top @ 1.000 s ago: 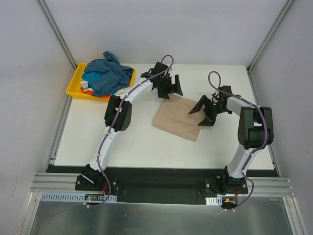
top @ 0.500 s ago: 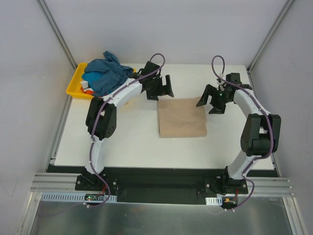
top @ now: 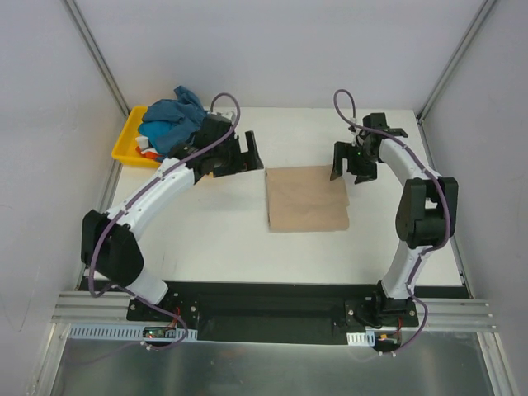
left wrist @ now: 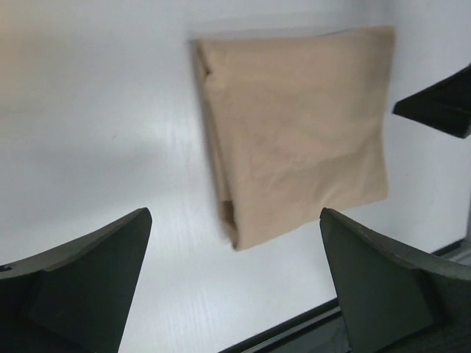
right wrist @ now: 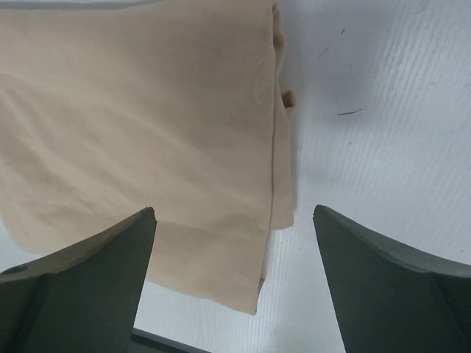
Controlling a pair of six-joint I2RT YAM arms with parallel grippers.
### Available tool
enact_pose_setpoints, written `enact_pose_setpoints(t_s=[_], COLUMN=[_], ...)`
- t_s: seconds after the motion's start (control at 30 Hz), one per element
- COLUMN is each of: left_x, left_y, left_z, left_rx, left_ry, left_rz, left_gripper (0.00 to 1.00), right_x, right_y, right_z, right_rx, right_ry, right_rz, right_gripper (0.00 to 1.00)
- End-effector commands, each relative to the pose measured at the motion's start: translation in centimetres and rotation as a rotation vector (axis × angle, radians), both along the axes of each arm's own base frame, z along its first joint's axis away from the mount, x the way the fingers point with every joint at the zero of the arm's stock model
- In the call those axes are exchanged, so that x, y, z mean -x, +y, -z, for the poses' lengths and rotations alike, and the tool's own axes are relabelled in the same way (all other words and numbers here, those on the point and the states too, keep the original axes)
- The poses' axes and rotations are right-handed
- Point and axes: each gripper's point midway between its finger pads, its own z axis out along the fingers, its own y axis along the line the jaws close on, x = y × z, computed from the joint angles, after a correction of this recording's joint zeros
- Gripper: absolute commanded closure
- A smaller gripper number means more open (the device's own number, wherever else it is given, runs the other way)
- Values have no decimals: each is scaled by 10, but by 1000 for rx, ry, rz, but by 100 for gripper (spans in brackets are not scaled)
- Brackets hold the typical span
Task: Fold and stack the t-shirts
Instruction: Fold the long partially folded tshirt into a neat square, then put the neatly folded tshirt into the corner of the board with the right arm
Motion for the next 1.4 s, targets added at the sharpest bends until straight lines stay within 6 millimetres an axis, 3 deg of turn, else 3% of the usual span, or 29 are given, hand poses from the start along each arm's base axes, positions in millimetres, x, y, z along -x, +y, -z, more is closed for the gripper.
enact_pose_setpoints(t_s=[0.0,0.03,0.07,0.23,0.37,0.6,0.73,0.8,0.83,0.9,1.1,1.23,1.37], left_x=[34,42,55,91,99,94,94,94,95,95,93,88,83], left_y=[58,68,78,104,111,115,117,122,124,129,135,137,139], left_z=[26,23,45,79,86,83,80,80,80,79,79,80,80], left_rx=[-92,-84,-110,-127,-126,-135,-134,-147,-150,-163,-182,-197,-207], left_ry=[38,26,71,164,194,188,178,170,163,150,139,141,139], left_rz=[-146,-184,-205,-269,-299,-311,-316,-326,-332,-341,-350,-350,-349], left_gripper=[1,1,1,1,1,1,1,1,1,1,1,1,1], right_x=[4,6,7,14,22,41,54,64,67,79,113,145,160], right_y=[-7,-7,-4,3,12,18,9,1,-5,-15,-69,-112,-143], right_z=[17,26,30,54,66,74,71,68,68,65,58,59,54], right_rx=[86,89,86,123,128,135,161,169,167,166,234,356,458], right_ry=[73,106,120,192,237,287,298,306,310,319,364,431,471], right_rz=[5,16,13,23,29,71,106,120,138,160,244,267,268], right_gripper=[11,14,16,22,33,56,83,87,95,95,98,98,98])
